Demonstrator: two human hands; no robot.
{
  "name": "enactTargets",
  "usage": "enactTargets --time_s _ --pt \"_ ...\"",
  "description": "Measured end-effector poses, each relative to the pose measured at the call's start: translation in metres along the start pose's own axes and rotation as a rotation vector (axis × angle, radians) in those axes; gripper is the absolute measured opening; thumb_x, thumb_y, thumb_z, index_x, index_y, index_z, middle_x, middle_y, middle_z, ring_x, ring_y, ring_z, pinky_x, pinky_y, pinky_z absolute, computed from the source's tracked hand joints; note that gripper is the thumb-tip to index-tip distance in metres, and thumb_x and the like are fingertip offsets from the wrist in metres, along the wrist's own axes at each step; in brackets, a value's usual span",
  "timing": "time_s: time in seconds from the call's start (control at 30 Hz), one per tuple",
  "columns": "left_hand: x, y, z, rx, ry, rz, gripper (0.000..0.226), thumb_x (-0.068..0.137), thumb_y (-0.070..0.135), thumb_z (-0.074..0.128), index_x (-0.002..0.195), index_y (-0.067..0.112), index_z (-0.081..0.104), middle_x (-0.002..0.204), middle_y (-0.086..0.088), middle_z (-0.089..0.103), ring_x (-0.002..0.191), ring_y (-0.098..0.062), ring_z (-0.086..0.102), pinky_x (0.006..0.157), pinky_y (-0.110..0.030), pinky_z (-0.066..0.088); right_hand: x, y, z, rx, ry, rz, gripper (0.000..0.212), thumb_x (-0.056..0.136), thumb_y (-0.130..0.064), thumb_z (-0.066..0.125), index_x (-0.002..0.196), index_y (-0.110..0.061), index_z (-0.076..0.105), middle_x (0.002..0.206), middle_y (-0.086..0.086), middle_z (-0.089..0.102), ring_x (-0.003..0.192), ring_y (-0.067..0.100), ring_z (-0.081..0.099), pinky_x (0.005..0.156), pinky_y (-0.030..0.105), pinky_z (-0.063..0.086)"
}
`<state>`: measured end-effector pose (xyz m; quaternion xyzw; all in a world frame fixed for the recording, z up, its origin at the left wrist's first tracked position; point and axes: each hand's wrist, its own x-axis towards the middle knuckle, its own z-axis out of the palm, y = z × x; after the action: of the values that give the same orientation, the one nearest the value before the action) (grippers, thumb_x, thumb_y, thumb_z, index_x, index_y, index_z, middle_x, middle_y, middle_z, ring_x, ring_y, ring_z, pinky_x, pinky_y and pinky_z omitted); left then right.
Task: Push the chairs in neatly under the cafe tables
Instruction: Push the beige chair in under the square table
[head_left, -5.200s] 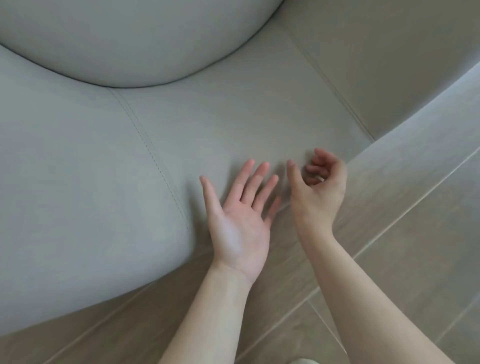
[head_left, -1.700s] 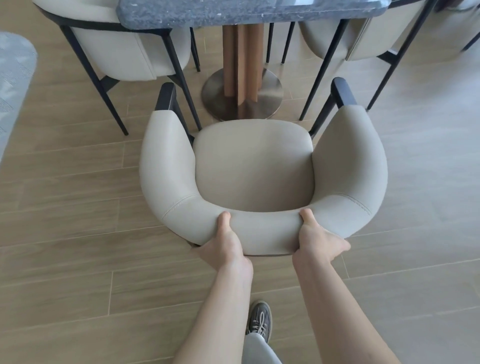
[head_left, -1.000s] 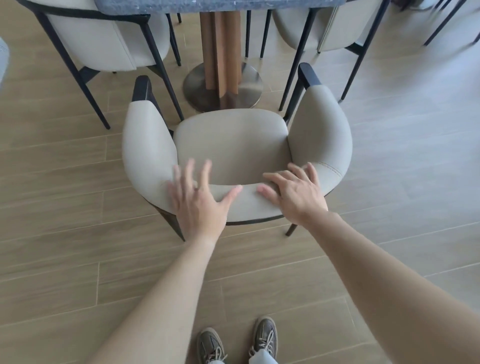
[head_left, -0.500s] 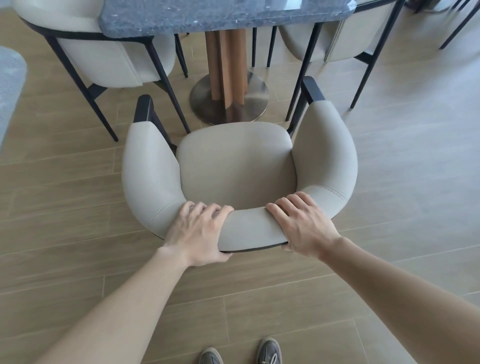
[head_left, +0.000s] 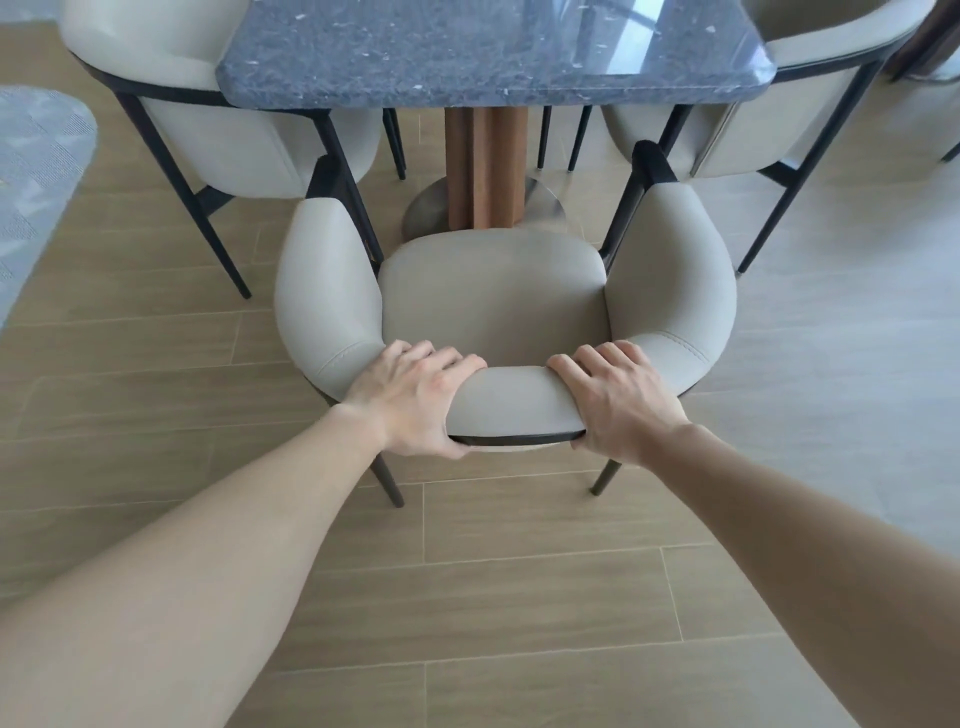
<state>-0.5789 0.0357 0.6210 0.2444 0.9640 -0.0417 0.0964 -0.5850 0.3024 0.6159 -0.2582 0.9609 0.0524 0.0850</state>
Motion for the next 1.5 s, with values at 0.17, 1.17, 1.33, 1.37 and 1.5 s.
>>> enactTargets --time_s 0.17,1.17,1.33,1.37,1.5 --pt "0.052 -0.015 -0.01 -0.011 -0.004 -0.01 0.096 0.069 0.083 0.071 0.145 0.033 0.04 0.133 0.007 0.064 0.118 -0.027 0.062 0.104 -0.045 0.046 0.043 0.039 -0.004 0.009 0.015 0.007 0.089 0.064 -0.047 0.085 0.141 -0.025 0.048 0.118 0.0 0.058 0.116 0.029 0.057 0.112 0.04 0.036" --pt "0.201 -0.075 -0.04 -0.076 -0.146 -0.046 0.103 0.07 0.082 0.07 0.154 0.037 0.031 0.152 0.007 0.056 0.138 -0.029 0.057 0.126 -0.052 0.026 0.164 0.131 -0.024 0.057 -0.008 0.025 0.097 0.063 -0.045 0.088 0.147 -0.028 0.045 0.134 -0.002 0.058 0.127 0.025 0.056 0.119 0.04 0.031" --pt "0.199 -0.072 -0.045 -0.026 -0.103 -0.057 0.089 0.069 0.08 0.074 0.137 0.032 0.045 0.117 0.004 0.069 0.111 -0.028 0.065 0.106 -0.043 0.042 0.165 0.129 -0.027 0.024 0.005 0.019 0.084 0.066 -0.046 0.084 0.14 -0.027 0.047 0.119 -0.001 0.061 0.114 0.025 0.06 0.111 0.038 0.037" --pt "0.195 -0.069 -0.047 -0.051 -0.114 -0.073 0.088 0.068 0.078 0.077 0.135 0.03 0.048 0.114 0.003 0.069 0.11 -0.028 0.065 0.105 -0.043 0.043 0.163 0.126 -0.028 0.021 -0.012 0.023 0.082 0.067 -0.046 0.084 0.138 -0.026 0.048 0.116 -0.001 0.061 0.113 0.025 0.06 0.109 0.037 0.038" --pt "0.161 -0.052 -0.042 -0.113 -0.126 -0.102 0.086 0.066 0.077 0.079 0.133 0.03 0.052 0.111 0.003 0.069 0.11 -0.028 0.064 0.106 -0.042 0.04 0.132 0.104 -0.028 0.026 -0.026 0.018 0.078 0.064 -0.046 0.083 0.132 -0.023 0.052 0.108 0.001 0.062 0.105 0.028 0.062 0.101 0.039 0.043"
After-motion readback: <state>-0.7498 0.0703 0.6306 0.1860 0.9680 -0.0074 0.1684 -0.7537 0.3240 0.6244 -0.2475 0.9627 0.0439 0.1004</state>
